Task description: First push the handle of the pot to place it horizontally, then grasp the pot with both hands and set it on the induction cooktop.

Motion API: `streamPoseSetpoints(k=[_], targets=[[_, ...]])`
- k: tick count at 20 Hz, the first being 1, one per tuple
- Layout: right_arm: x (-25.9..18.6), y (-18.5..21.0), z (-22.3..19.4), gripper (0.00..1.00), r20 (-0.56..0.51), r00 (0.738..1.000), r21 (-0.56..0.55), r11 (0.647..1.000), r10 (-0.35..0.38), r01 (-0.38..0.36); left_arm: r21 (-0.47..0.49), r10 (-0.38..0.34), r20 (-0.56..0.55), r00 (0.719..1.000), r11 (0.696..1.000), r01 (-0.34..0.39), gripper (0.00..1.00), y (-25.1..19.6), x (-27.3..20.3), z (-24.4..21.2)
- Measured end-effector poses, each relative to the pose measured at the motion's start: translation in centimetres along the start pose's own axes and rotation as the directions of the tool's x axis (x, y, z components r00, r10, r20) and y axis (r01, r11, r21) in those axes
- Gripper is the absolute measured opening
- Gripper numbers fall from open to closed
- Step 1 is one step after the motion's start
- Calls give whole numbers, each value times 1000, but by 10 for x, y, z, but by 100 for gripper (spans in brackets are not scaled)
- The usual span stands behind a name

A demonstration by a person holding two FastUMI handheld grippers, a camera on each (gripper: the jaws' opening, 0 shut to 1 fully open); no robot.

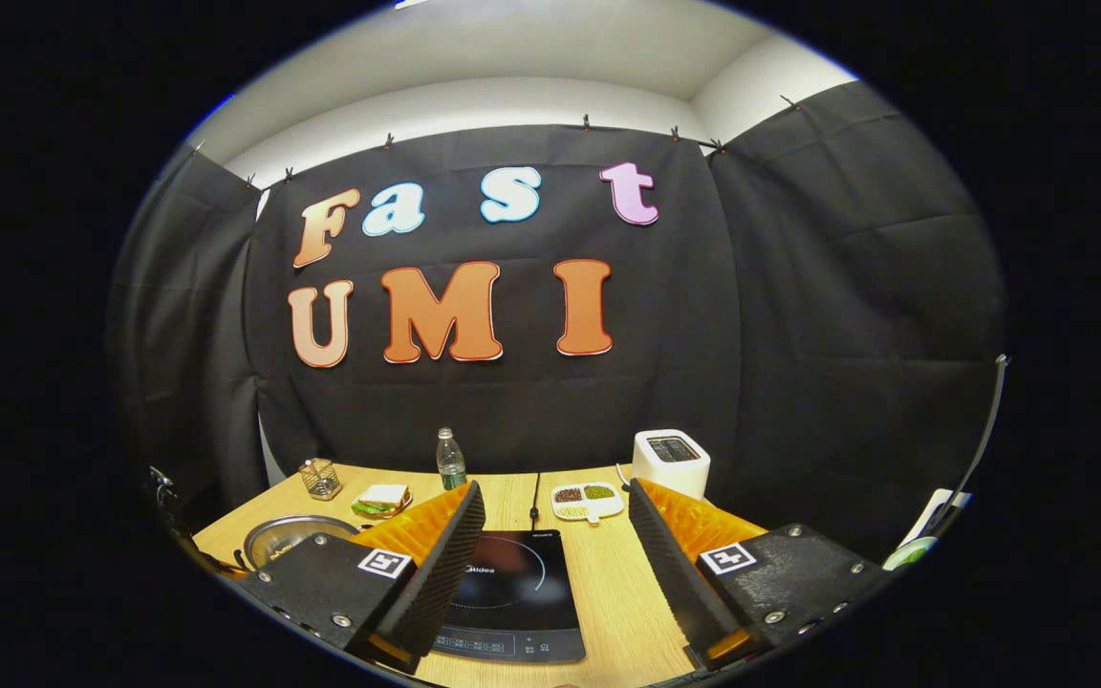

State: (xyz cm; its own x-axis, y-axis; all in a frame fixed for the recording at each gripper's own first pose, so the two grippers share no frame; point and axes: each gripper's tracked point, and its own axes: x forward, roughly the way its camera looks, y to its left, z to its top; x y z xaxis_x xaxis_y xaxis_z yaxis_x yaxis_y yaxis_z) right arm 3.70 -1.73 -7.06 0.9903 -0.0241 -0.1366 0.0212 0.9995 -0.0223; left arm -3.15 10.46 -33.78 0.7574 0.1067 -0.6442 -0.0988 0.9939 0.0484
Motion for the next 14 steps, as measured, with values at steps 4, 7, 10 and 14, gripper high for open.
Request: streamPoseSetpoints(k=[4,7,10,14], targets=[[-2,1,1,94,1,1000,-3,1000,1,-1,-4,10,-1,1000,1000,-10,4,4,1,2],[-3,1,1,94,2,1000,-1,1000,0,0,4,22,-2,1000,1000,-22,4,9,0,3],[-2,-1,0,94,3,1000,0,1000,-5,5,17,30,-4,1000,999,-30,4,12,2,4],[-3,-2,-1,94,3,1000,1,1000,-10,10,22,47,-4,999,999,-47,4,22,7,8]])
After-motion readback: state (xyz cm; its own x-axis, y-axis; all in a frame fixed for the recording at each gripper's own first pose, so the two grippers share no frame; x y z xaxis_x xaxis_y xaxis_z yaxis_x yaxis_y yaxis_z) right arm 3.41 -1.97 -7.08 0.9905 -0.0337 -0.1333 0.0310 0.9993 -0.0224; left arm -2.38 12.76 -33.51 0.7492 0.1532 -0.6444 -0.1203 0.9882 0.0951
